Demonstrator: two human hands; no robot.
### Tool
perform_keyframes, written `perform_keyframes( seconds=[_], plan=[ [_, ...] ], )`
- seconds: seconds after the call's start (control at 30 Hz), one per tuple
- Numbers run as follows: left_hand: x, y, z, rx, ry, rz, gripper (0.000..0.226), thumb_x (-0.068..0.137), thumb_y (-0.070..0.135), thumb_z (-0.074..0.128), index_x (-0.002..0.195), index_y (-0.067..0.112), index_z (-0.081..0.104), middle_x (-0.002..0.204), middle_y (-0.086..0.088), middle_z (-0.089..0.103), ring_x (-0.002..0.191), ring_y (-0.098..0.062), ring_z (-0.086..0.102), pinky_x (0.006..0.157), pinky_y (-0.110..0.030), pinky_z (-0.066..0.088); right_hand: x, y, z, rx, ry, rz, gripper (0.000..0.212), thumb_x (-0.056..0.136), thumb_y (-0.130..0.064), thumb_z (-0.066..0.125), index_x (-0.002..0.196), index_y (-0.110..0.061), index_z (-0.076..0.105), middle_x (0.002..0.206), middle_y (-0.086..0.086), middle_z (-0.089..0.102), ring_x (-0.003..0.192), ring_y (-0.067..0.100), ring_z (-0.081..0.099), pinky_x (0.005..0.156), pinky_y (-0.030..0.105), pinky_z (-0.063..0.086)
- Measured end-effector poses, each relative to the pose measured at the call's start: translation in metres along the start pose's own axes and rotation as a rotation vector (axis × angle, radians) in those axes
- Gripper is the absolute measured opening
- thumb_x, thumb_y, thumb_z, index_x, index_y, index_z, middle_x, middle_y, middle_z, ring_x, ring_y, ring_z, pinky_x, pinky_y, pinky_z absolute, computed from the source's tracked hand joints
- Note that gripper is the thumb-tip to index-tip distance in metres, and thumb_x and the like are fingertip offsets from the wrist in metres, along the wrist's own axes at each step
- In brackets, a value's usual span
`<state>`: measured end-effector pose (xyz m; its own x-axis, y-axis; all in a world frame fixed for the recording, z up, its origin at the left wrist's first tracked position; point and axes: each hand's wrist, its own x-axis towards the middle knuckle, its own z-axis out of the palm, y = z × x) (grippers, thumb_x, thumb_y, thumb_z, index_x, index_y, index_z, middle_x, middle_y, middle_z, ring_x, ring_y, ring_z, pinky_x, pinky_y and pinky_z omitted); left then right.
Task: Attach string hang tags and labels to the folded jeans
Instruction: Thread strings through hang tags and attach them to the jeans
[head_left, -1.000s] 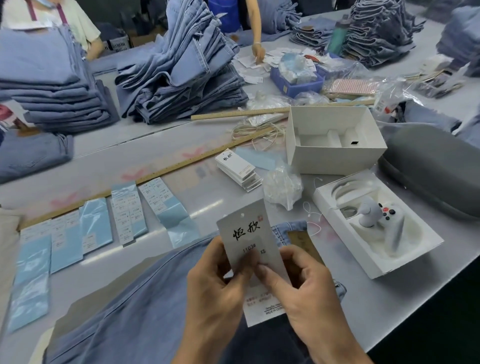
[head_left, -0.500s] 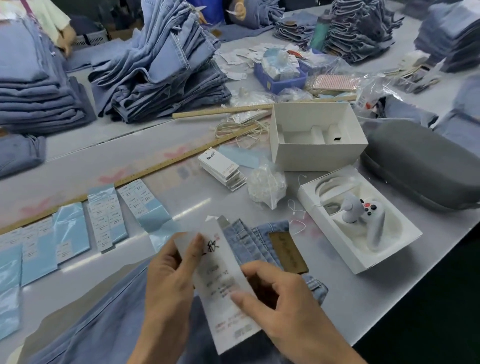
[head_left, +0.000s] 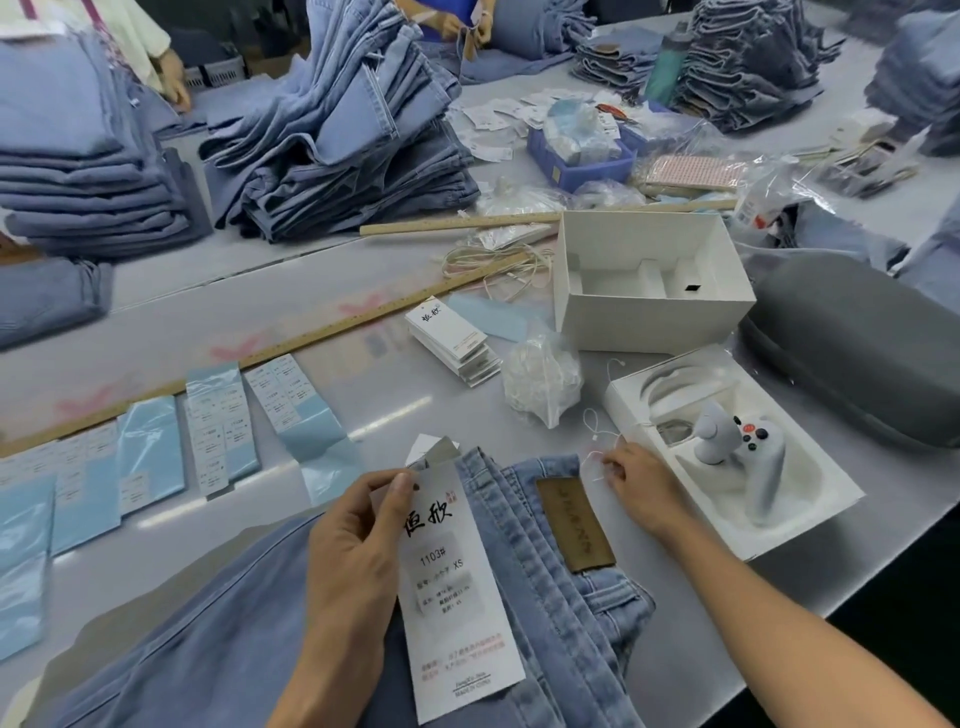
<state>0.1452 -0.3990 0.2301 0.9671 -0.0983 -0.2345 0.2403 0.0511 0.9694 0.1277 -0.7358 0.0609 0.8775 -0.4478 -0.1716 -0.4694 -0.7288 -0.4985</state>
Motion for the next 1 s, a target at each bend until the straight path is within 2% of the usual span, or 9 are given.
perform_keyframes(
  seconds=[0.1, 0.23, 0.33, 0.43, 0.47, 0.53, 0.63, 0.8, 1.0],
  plan=[
    [-0.001, -0.003, 0.001, 0.007, 0.004, -0.005, 0.014, 0.082, 0.039, 0.069, 0.087, 0.028, 0.077, 0.084, -0.008, 0.077, 0.074, -0.026, 0.075, 0.061, -0.039, 0.062, 0.003, 0.003, 0.009, 0.000, 0.039, 0.011, 0.018, 0.097, -0.009, 0.059, 0.106, -0.016, 0.073, 0.128, 0.008, 0.063, 0.105, 0.027, 0.059, 0.087, 0.034, 0.046],
    [0.000, -0.004, 0.000, -0.021, -0.001, -0.020, 0.013, 0.086, 0.035, 0.069, 0.088, 0.024, 0.076, 0.084, -0.009, 0.076, 0.071, -0.024, 0.074, 0.057, -0.033, 0.060, -0.004, 0.006, 0.012, 0.058, 0.017, -0.033, 0.024, 0.094, -0.004, 0.065, 0.115, -0.014, 0.072, 0.137, 0.010, 0.060, 0.112, 0.029, 0.059, 0.096, 0.038, 0.047],
    [0.001, -0.005, 0.000, -0.017, -0.002, -0.010, 0.012, 0.087, 0.034, 0.070, 0.088, 0.024, 0.076, 0.083, -0.009, 0.076, 0.070, -0.024, 0.074, 0.055, -0.030, 0.058, -0.007, 0.004, 0.014, 0.031, -0.007, -0.038, 0.010, 0.095, -0.001, 0.062, 0.094, -0.010, 0.066, 0.142, 0.011, 0.055, 0.126, 0.031, 0.054, 0.102, 0.039, 0.043],
    [0.001, -0.007, 0.001, -0.016, 0.008, 0.005, 0.012, 0.084, 0.034, 0.072, 0.088, 0.024, 0.078, 0.085, -0.008, 0.077, 0.074, -0.025, 0.075, 0.059, -0.030, 0.058, -0.010, -0.002, 0.012, -0.069, -0.102, -0.061, 0.013, 0.103, -0.004, 0.048, 0.097, -0.003, 0.059, 0.135, 0.015, 0.052, 0.145, 0.026, 0.033, 0.102, 0.022, 0.028],
    [0.001, -0.008, 0.001, -0.014, 0.015, 0.013, 0.013, 0.083, 0.034, 0.073, 0.089, 0.024, 0.079, 0.086, -0.008, 0.078, 0.077, -0.026, 0.075, 0.062, -0.032, 0.059, -0.012, -0.009, 0.008, -0.039, -0.114, -0.069, 0.015, 0.104, -0.004, 0.044, 0.100, -0.002, 0.058, 0.127, 0.015, 0.054, 0.143, 0.026, 0.033, 0.102, 0.020, 0.027],
    [0.001, -0.009, 0.000, -0.016, 0.024, 0.019, 0.014, 0.081, 0.033, 0.075, 0.090, 0.023, 0.079, 0.088, -0.009, 0.078, 0.081, -0.029, 0.076, 0.068, -0.039, 0.060, -0.017, -0.030, -0.007, 0.070, -0.076, -0.038, 0.016, 0.105, -0.007, 0.043, 0.099, -0.002, 0.057, 0.110, 0.016, 0.059, 0.117, 0.032, 0.052, 0.101, 0.038, 0.040],
    [0.000, -0.008, 0.001, -0.044, 0.022, 0.013, 0.012, 0.083, 0.032, 0.075, 0.090, 0.023, 0.077, 0.088, -0.011, 0.078, 0.082, -0.032, 0.076, 0.069, -0.043, 0.061, -0.027, -0.076, -0.044, 0.386, 0.147, -0.059, 0.007, 0.102, -0.009, 0.054, 0.095, -0.007, 0.057, 0.088, 0.013, 0.065, 0.082, 0.035, 0.060, 0.077, 0.044, 0.050],
    [-0.001, -0.003, 0.004, -0.074, 0.053, 0.017, 0.017, 0.090, 0.039, 0.063, 0.085, 0.026, 0.073, 0.084, -0.008, 0.077, 0.076, -0.026, 0.075, 0.060, -0.035, 0.060, -0.083, -0.153, -0.105, 0.682, 0.269, -0.477, 0.020, 0.091, -0.020, 0.073, 0.111, -0.018, 0.071, 0.094, -0.006, 0.076, 0.084, 0.015, 0.073, 0.079, 0.022, 0.058],
    [-0.014, 0.007, 0.002, 0.060, 0.112, 0.236, 0.017, 0.094, 0.043, 0.060, 0.085, 0.030, 0.066, 0.075, -0.003, 0.073, 0.066, -0.019, 0.069, 0.054, -0.027, 0.052, -0.139, -0.222, -0.099, 0.465, 0.302, -0.768, 0.010, 0.091, -0.011, 0.072, 0.099, -0.008, 0.076, 0.095, -0.006, 0.074, 0.087, 0.008, 0.069, 0.076, 0.023, 0.056]
  ],
)
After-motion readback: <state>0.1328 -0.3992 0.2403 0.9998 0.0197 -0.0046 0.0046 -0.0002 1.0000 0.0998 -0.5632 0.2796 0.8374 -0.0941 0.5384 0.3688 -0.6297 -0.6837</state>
